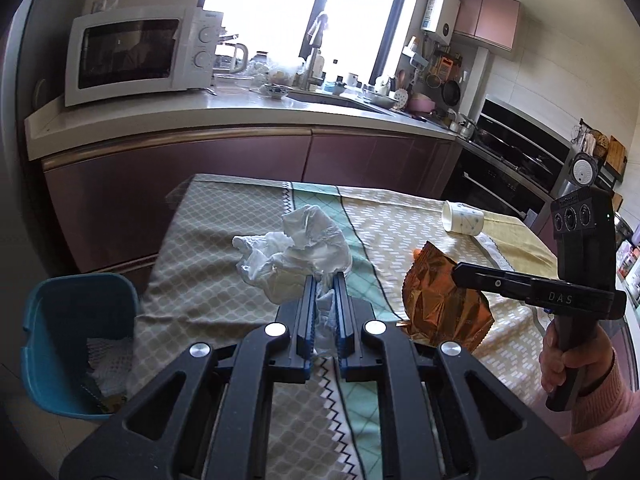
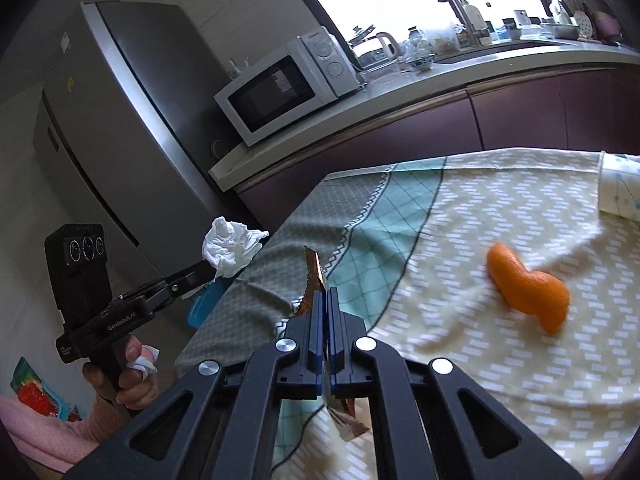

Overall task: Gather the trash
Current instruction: 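Carry the tissue and gold foil packet with both tools over the teal bin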

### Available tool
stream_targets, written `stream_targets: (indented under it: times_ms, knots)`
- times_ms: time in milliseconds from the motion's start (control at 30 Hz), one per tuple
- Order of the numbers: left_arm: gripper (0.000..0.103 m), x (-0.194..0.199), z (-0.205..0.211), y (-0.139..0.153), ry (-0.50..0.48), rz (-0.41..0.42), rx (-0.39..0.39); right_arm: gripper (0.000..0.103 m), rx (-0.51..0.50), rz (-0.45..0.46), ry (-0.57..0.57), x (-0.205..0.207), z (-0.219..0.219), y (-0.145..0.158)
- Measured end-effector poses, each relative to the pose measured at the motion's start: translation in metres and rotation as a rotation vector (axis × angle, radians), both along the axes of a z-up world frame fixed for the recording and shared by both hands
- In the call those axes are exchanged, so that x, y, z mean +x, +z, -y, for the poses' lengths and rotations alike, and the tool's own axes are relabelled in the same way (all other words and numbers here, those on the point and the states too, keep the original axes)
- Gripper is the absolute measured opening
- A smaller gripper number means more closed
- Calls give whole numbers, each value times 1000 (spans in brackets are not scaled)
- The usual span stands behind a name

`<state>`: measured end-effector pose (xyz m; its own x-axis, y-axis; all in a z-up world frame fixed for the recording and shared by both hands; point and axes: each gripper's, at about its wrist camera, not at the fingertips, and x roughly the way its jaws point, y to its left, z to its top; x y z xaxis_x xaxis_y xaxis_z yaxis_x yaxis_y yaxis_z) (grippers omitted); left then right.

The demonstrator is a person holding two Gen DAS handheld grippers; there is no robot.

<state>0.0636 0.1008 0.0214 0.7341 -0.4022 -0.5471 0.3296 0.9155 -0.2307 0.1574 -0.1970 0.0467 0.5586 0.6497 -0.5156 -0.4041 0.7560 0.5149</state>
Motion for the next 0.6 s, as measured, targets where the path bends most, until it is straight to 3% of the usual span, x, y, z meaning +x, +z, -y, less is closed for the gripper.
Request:
stream_targets:
  times_ms: [333,600]
  knots:
    - [9,-17,-123,0,273,0,58,1,31,38,216,34,-108,25]
    - [9,1,-186,-34,370,-81,103,1,53,13,328,68,-201,25]
